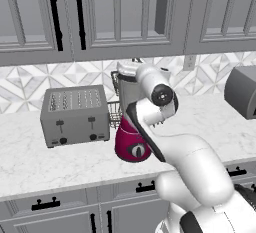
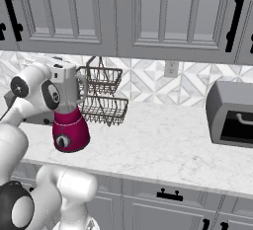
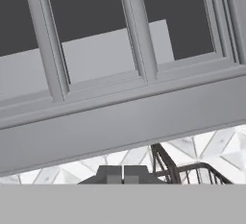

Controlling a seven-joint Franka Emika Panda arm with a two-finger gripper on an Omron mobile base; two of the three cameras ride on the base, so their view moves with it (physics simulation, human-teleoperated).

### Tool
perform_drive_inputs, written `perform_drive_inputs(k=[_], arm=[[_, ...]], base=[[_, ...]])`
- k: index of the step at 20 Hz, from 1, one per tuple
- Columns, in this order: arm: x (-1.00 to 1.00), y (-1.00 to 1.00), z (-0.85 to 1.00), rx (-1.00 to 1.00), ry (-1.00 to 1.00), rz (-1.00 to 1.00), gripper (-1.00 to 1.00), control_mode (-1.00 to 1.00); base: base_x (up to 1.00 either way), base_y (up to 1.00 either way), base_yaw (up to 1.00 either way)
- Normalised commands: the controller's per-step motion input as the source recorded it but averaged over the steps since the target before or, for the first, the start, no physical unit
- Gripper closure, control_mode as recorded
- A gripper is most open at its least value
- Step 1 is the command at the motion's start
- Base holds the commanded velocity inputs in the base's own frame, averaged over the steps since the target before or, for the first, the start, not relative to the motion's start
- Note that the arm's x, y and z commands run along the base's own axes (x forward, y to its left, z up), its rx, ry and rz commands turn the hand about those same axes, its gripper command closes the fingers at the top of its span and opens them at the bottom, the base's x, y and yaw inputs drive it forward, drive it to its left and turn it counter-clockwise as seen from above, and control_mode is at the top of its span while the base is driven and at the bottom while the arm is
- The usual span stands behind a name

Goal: Close the lid blender by securely placing the lid on top.

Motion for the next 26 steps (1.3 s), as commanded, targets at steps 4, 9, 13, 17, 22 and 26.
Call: perform_drive_inputs(k=[4, 9, 13, 17, 22, 26], arm=[[0.15, 0.0, -0.46, 0.0, -0.06, 0.0, 1.0, -1.0], [-0.01, 0.0, -0.41, 0.0, -0.01, 0.0, 1.0, -1.0], [-0.6, -0.1, 0.03, 0.0, 0.11, 0.0, 1.0, -1.0], [-0.96, -0.23, 0.32, 0.0, 0.19, 0.0, 1.0, -1.0], [-1.0, -0.31, 0.41, 0.0, 0.2, 0.0, 1.0, -1.0], [-0.98, -0.58, 0.28, 0.0, 0.18, -0.03, 1.0, -1.0]], base=[[0.0, 0.0, 0.0], [0.0, 0.0, 0.0], [0.0, 0.0, 0.0], [0.0, 0.0, 0.0], [0.0, 0.0, 0.0], [0.0, 0.0, 0.0]])
